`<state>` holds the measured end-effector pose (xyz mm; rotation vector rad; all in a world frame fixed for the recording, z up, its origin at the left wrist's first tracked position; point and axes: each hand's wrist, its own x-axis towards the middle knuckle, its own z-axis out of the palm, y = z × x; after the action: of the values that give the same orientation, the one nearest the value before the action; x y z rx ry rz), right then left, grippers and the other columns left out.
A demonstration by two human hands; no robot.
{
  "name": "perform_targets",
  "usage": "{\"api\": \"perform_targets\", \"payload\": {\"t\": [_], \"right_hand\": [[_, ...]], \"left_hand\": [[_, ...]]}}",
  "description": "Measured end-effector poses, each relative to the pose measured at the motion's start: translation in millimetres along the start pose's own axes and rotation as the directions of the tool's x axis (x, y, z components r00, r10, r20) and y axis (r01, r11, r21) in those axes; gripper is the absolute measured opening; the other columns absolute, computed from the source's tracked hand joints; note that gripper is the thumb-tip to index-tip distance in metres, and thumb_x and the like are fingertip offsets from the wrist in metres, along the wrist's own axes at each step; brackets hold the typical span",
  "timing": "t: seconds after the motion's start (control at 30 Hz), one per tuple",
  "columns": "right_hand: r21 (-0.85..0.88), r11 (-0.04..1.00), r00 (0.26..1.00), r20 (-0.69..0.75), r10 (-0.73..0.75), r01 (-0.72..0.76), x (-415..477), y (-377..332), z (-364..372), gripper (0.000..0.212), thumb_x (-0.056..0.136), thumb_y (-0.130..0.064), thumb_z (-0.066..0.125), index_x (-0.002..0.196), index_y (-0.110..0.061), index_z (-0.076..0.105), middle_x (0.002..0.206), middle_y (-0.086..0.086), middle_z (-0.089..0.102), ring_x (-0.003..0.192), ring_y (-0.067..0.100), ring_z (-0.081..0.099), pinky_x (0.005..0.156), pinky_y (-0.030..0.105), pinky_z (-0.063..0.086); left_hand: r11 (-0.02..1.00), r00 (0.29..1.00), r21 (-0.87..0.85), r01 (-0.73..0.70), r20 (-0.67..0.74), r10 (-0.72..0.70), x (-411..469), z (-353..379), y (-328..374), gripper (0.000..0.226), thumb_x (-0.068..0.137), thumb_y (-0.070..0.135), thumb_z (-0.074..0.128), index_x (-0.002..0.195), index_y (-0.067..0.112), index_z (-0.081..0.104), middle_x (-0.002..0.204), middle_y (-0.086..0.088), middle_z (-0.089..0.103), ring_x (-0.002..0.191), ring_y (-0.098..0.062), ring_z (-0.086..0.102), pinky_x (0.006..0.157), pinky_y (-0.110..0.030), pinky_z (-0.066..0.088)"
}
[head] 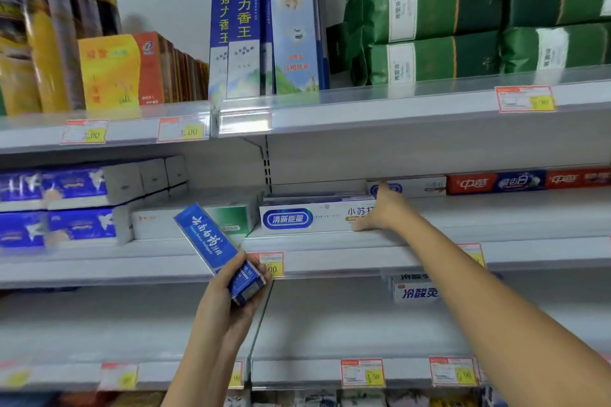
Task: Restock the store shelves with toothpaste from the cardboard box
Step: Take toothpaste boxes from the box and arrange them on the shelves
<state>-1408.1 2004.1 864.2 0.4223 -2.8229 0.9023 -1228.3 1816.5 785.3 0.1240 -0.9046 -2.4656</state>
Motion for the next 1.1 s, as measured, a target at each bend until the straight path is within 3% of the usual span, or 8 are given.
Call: {"api": "perform_targets", "payload": {"t": [0.13,0.27,0.4,0.47,0.53,0.67,0.77,1.1], "right_hand": [[-0.023,0.999,0.999,0.019,0.032,-0.031,8,-5,2,0.092,0.070,-0.038,0.082,0.139,-0.003,0.033,0.136,0.012,0.047,0.120,0.027,0.050,0.082,0.028,0.043],[-0.007,1.000,1.000,-0.005,-0.026,0.026,19,-9,14,0.099,0.069,-0.034,0.083,0.145,-0.008,0.025,0.142,0.013,0.043,0.126,0.029,0.046,0.092,0.031,0.044],[-0.192,0.975,0.994,0.025,-0.106,0.109,24,-18,16,0.113,0.069,-0.044,0.080,0.152,-0.024,0.007,0.156,0.014,0.015,0.141,0.038,0.020,0.107,0.044,0.036],[-0.286,0.939,0.982,0.057,-0.182,0.191,30,-26,14,0.116,0.064,-0.056,0.079,0.151,-0.034,0.004,0.159,0.011,0.001,0.144,0.041,0.003,0.112,0.053,0.026],[-0.316,0.908,0.960,0.131,-0.247,0.276,40,-34,12,0.114,0.063,-0.066,0.074,0.150,-0.039,0.006,0.160,0.006,-0.001,0.145,0.038,-0.003,0.115,0.054,0.018],[-0.291,0.902,0.926,0.297,-0.232,0.320,52,-47,7,0.104,0.067,-0.076,0.061,0.150,-0.036,0.014,0.159,-0.003,0.017,0.143,0.027,0.022,0.114,0.046,0.028],[-0.293,0.896,0.915,0.331,-0.232,0.333,54,-45,5,0.094,0.070,-0.076,0.059,0.147,-0.032,0.028,0.155,-0.006,0.028,0.138,0.022,0.033,0.111,0.039,0.031],[-0.284,0.885,0.906,0.322,-0.275,0.369,51,-32,2,0.088,0.076,-0.071,0.057,0.148,-0.032,0.027,0.154,-0.003,0.030,0.137,0.023,0.034,0.108,0.035,0.031]], "left_hand": [[1.000,1.000,0.012,0.011,0.009,-0.011,3,-4,-3,0.004,0.088,0.014,0.056,0.091,0.011,0.057,0.068,-0.005,0.062,0.059,-0.016,0.063,0.062,-0.031,0.059],[1.000,1.000,0.025,0.009,0.020,-0.009,4,-6,-2,0.008,0.087,0.015,0.057,0.094,0.010,0.058,0.069,-0.005,0.063,0.061,-0.016,0.064,0.065,-0.031,0.059],[1.000,0.999,0.024,0.020,0.030,-0.020,3,-10,-1,0.016,0.083,0.016,0.060,0.097,0.009,0.057,0.071,-0.006,0.064,0.064,-0.016,0.065,0.073,-0.034,0.057],[1.000,0.999,0.015,0.027,0.031,-0.027,3,-9,-1,0.018,0.079,0.015,0.061,0.095,0.008,0.058,0.071,-0.007,0.064,0.066,-0.017,0.064,0.077,-0.035,0.055],[0.999,0.999,0.005,0.035,0.030,-0.035,2,-9,-1,0.019,0.075,0.015,0.062,0.092,0.007,0.059,0.070,-0.007,0.064,0.067,-0.018,0.063,0.078,-0.036,0.054],[0.999,0.999,0.009,0.046,0.016,-0.046,2,-9,0,0.019,0.076,0.015,0.063,0.093,0.007,0.059,0.071,-0.008,0.064,0.072,-0.020,0.061,0.078,-0.037,0.053],[0.998,0.998,0.008,0.060,0.029,-0.060,1,-12,1,0.026,0.070,0.015,0.064,0.095,0.007,0.060,0.072,-0.008,0.065,0.070,-0.019,0.063,0.078,-0.037,0.054],[0.997,0.997,-0.010,0.074,0.034,-0.074,1,-11,-3,0.022,0.071,0.013,0.063,0.091,0.007,0.058,0.069,-0.008,0.063,0.067,-0.019,0.061,0.078,-0.036,0.053]]}}
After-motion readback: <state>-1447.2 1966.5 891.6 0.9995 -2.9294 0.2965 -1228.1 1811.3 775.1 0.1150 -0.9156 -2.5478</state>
